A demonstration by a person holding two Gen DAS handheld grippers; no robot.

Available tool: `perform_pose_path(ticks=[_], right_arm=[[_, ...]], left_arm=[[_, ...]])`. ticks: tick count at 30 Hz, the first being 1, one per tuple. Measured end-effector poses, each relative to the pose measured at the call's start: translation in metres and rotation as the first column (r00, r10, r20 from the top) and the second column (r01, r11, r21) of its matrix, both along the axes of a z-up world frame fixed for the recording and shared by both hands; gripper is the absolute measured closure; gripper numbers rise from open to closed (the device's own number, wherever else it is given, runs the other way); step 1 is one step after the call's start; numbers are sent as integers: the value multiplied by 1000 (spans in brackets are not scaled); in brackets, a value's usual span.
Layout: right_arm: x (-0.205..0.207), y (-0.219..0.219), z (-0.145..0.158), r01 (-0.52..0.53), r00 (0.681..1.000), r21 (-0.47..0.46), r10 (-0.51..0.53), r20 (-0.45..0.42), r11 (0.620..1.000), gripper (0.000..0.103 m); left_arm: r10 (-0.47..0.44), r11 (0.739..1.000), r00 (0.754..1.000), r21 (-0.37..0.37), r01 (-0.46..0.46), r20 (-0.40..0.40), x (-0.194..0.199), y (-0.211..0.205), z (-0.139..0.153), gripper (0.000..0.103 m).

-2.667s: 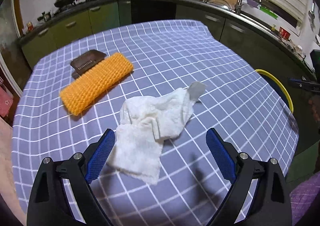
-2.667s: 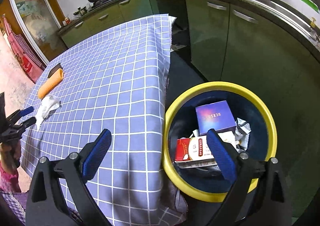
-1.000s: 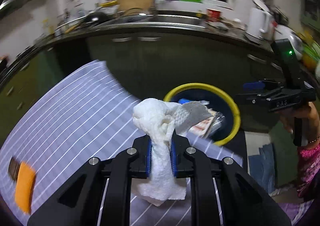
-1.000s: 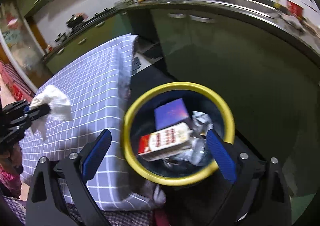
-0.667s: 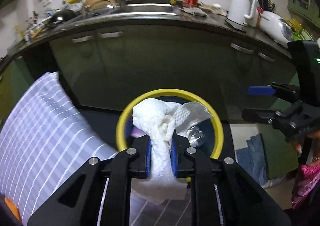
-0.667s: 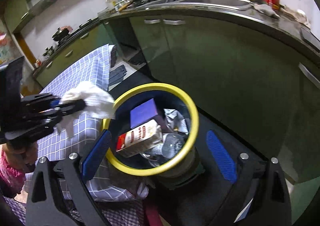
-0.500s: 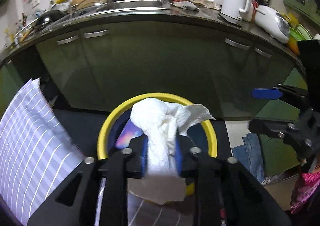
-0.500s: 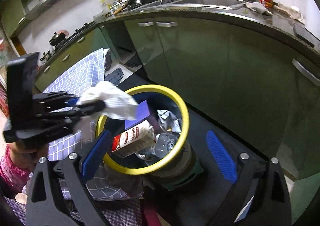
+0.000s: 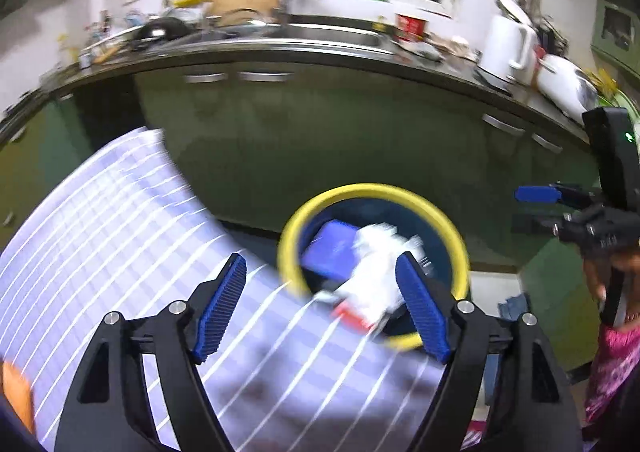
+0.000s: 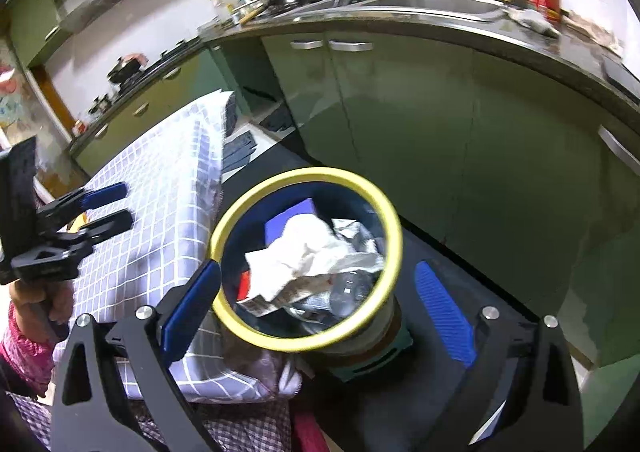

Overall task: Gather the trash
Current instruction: 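Carry the tissue over the bin and open the left gripper, then grasp the brown plastic tray with the right gripper and lift it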

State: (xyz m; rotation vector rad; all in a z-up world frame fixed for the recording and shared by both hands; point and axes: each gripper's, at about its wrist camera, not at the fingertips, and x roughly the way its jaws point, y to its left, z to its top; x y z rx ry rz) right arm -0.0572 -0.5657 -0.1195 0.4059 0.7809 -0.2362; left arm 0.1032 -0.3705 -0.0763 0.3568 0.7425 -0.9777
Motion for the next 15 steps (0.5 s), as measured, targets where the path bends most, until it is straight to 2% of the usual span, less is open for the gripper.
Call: perform_pose_path(ticks=[3, 7, 11, 14, 15], right_arm=[[22, 17, 3, -52, 999, -11, 52, -13, 999, 10], [63, 58, 16, -173, 985, -44, 172, -26, 984, 10], [113, 112, 34, -318, 948, -67, 317, -25, 946, 10], [154, 158, 46, -426, 905, -67, 425, -27, 902, 10], [170, 178, 49, -468, 884, -65, 467, -30, 881, 10]], left_arm=[[98, 995, 995, -9, -98, 14, 10, 56, 0, 25], [243, 970, 969, -2, -243, 37, 26, 131, -8, 25], [385, 923, 923, 4, -385, 21, 42, 206, -19, 25], [490, 871, 871, 11, -490, 8, 48, 262, -27, 24], [533, 846, 846, 5, -533, -5, 47, 287, -30, 24]])
